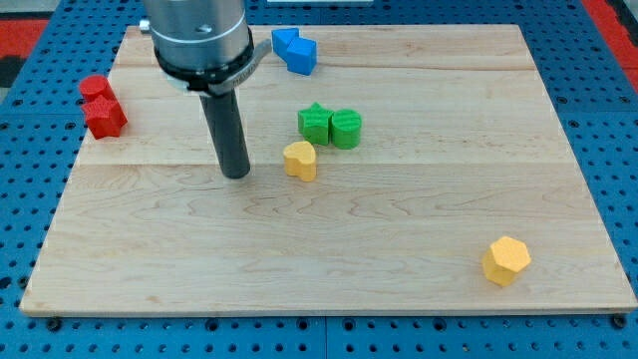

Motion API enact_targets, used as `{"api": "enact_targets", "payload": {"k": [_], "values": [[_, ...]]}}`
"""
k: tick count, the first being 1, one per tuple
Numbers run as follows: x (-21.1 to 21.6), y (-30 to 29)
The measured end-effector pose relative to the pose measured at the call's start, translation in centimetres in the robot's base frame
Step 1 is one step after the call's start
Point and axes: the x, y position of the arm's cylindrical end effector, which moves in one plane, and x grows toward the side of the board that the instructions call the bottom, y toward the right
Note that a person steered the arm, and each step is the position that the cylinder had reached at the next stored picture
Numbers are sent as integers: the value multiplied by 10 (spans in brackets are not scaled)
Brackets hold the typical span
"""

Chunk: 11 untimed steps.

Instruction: Push the yellow heart closer to the yellow hexagon

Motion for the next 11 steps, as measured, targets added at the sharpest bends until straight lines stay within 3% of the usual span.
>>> {"api": "enact_targets", "payload": {"k": [1, 2, 3, 5, 7, 11], "values": [[-21, 56], [9, 109], [42, 127], [72, 95], [56, 189], [73, 228]]}}
